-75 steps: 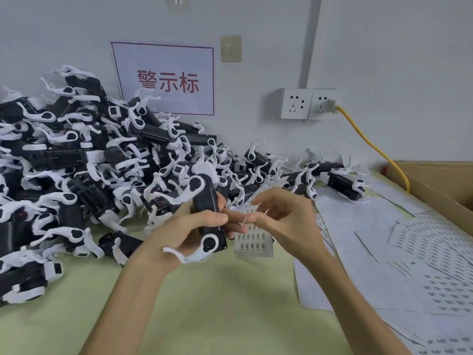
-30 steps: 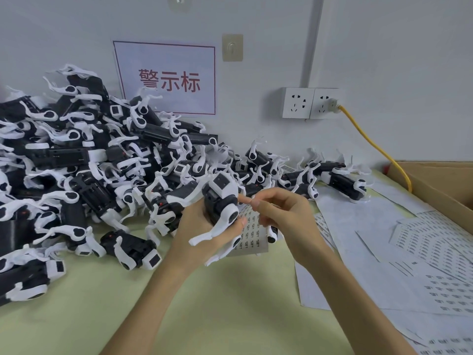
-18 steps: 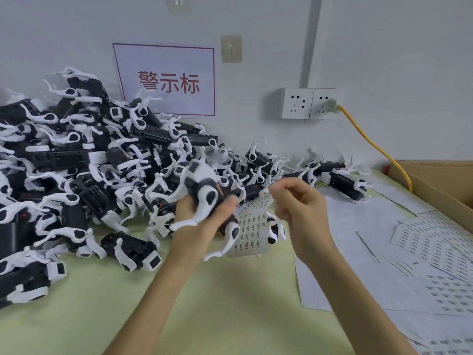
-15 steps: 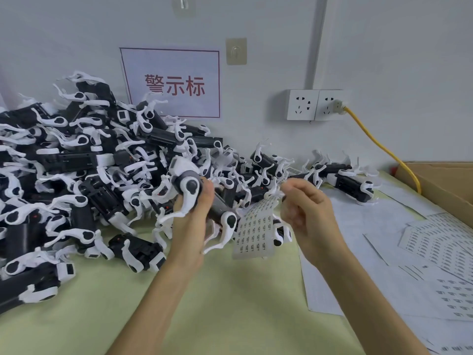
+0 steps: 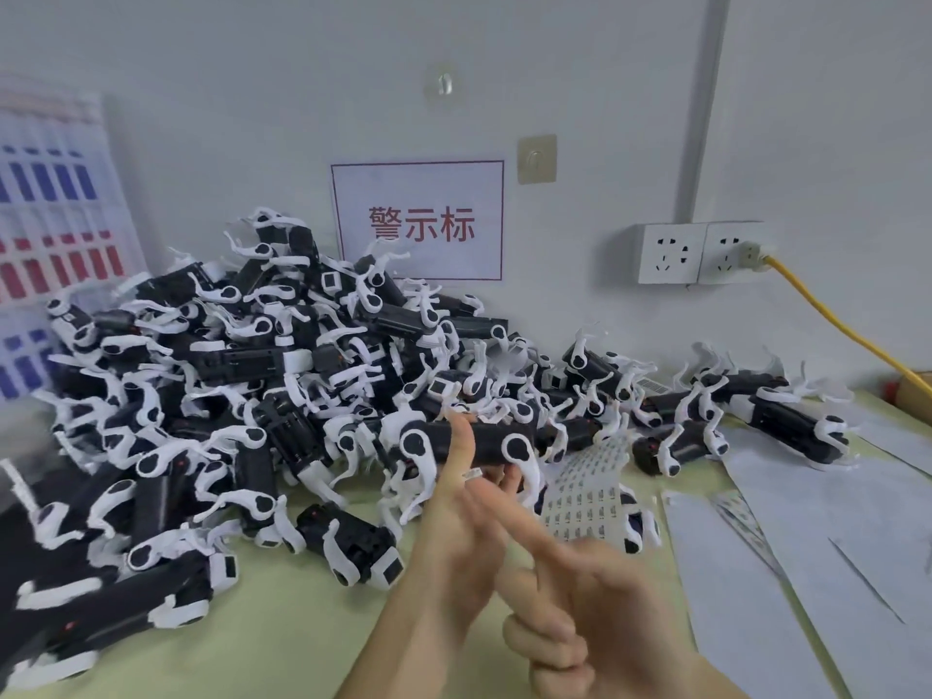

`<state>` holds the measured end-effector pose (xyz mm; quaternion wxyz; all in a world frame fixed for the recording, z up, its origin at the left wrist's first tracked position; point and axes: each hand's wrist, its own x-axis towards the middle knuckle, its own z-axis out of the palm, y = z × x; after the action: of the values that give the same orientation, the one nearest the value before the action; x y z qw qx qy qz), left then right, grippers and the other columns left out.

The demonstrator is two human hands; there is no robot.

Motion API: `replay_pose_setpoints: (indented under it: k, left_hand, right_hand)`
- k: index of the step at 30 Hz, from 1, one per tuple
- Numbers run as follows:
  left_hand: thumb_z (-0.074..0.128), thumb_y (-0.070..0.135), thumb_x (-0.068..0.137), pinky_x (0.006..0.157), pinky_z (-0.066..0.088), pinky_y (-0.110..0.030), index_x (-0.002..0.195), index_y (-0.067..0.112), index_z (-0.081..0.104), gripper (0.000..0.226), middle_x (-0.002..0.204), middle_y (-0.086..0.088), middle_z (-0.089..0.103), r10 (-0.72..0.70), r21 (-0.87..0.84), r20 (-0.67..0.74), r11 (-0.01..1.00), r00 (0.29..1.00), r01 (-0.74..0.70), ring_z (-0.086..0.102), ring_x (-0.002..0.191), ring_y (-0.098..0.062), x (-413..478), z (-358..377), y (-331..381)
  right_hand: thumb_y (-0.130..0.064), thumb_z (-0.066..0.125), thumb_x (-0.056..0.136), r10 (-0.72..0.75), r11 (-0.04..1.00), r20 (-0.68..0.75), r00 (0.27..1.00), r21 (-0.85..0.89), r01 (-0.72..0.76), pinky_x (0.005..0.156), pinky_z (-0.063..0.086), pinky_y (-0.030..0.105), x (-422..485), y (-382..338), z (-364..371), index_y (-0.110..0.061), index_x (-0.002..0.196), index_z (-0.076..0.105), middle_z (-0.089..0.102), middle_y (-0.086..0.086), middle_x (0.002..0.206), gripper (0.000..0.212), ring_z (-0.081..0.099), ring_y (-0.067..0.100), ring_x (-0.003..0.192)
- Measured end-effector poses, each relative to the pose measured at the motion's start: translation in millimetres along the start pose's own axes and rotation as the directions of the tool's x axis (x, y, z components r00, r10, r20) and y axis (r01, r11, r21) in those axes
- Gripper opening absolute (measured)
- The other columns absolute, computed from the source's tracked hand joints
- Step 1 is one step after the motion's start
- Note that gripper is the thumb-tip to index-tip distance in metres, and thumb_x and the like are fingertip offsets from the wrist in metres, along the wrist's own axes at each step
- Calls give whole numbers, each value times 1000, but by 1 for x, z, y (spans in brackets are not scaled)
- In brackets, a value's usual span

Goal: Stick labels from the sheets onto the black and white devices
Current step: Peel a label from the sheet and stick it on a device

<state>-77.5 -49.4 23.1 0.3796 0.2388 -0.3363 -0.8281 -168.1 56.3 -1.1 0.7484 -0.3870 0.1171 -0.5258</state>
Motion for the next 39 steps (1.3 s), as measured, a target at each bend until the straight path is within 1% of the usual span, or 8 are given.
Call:
replay_pose_setpoints:
  k: [4, 10, 14, 17, 22, 29, 35, 39]
  left_hand:
    - [69, 64, 58, 80, 47, -32, 64, 18, 74, 47, 70, 2, 69, 0, -129, -86, 992, 996, -12, 66, 76, -12, 2, 6, -5]
    - [54, 73, 67, 70, 59, -24, 80, 18, 83, 64, 80, 3, 76, 69, -114, 91, 992, 993, -59, 75, 77, -7, -6, 6, -8]
    - [79, 67, 63, 118, 36, -29, 104, 11, 64, 71, 111, 13, 74, -37, -43, 177, 998, 984, 45, 49, 139, -19, -11, 5, -7]
    - [102, 50, 39, 89, 56, -27, 129, 4, 57, 111, 118, -4, 76, -5, -4, 192, 1000, 981, 6, 67, 120, -14, -14, 4, -10]
    - [92, 42, 56, 90, 50, -27, 104, 16, 73, 57, 111, -1, 78, 87, 63, 206, 993, 975, -102, 68, 119, -13, -11, -1, -13]
    - [91, 49, 58, 77, 57, -16, 111, 12, 67, 69, 108, -2, 77, 76, 117, 221, 988, 972, -104, 70, 113, -8, -17, 4, -8]
    - [83, 49, 62, 93, 47, -28, 127, 5, 58, 82, 123, -4, 73, 61, 98, 186, 992, 981, -81, 67, 119, -6, -17, 4, -7]
    - [79, 56, 60, 81, 55, -19, 110, 12, 66, 68, 101, 3, 79, 31, 108, 192, 993, 981, -52, 67, 114, 1, -16, 3, -9]
  right_hand:
    - [-27, 52, 97, -24, 1000, 16, 1000, 20, 23, 48, 20, 20, 7, 13, -1, -36, 155, 38, 29, 2, 75, 60, 24, 12, 58]
    - [-25, 49, 101, -109, 992, 12, 994, 63, 108, 51, 23, 22, 6, 6, -1, -36, 154, 39, 34, 1, 77, 56, 28, 14, 61]
    - [-22, 54, 98, -155, 979, -32, 987, 129, 158, 48, 23, 23, 3, 3, 0, -36, 153, 42, 49, 1, 76, 58, 28, 15, 59]
    - [-21, 62, 94, -182, 970, -46, 982, 157, 187, 47, 22, 24, 2, 0, 2, -34, 151, 45, 49, 2, 75, 61, 27, 15, 58]
    - [-23, 67, 91, -199, 965, -63, 978, 161, 207, 47, 22, 23, 1, -1, 6, -30, 152, 46, 47, 3, 75, 64, 26, 15, 58]
    - [-25, 62, 96, -222, 958, -89, 971, 163, 234, 48, 24, 24, 1, -4, 7, -24, 154, 42, 48, 6, 77, 62, 27, 16, 59]
    - [-31, 56, 99, -224, 964, -87, 971, 127, 233, 49, 23, 25, 1, -3, 4, -24, 156, 40, 47, 5, 80, 60, 28, 16, 59]
    - [-30, 55, 99, -227, 962, -91, 970, 134, 238, 49, 25, 25, 1, -2, 3, -20, 156, 39, 48, 6, 83, 60, 29, 16, 58]
